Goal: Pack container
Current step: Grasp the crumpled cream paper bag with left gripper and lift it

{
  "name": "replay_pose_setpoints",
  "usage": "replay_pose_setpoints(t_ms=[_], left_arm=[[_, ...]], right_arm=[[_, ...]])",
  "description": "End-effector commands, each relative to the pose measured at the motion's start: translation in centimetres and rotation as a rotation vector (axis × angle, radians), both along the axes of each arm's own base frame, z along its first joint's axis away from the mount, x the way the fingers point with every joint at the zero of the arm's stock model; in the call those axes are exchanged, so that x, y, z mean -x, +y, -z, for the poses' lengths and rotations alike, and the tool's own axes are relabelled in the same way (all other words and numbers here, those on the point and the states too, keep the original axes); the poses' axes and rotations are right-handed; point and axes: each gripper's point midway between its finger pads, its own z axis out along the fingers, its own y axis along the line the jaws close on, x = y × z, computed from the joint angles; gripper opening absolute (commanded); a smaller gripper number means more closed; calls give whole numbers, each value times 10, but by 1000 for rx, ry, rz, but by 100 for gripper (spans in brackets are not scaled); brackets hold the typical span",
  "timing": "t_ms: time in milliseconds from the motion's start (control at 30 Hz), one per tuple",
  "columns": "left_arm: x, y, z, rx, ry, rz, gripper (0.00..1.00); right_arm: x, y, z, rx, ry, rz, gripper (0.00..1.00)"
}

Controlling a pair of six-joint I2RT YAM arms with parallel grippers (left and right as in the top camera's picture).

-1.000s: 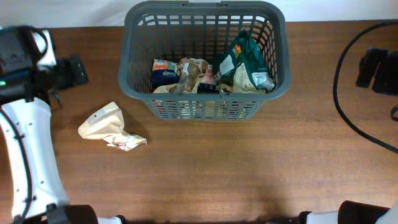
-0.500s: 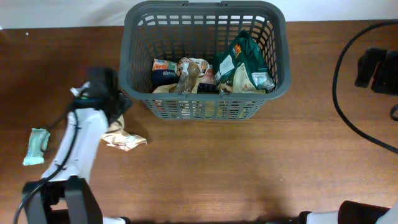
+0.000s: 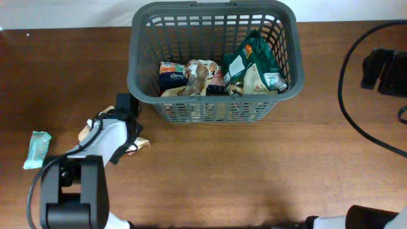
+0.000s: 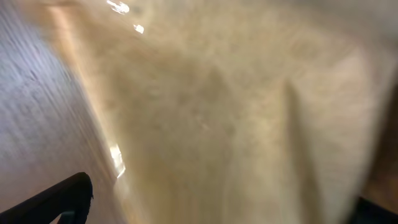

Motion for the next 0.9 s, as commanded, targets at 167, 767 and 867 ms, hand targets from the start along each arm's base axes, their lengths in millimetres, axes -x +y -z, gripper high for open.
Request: replay_pose_setpoints(t_ms=[167, 767, 867], left_arm=[[5, 2, 27, -16, 75, 81, 17], [-185, 48, -323, -618, -471, 840, 2], [-202, -19, -386, -617, -703, 1186, 2]], right_arm=[[3, 2, -1, -12, -6, -5, 99], [3, 2, -1, -13, -3, -6, 99], [3, 2, -1, -13, -3, -6, 99]])
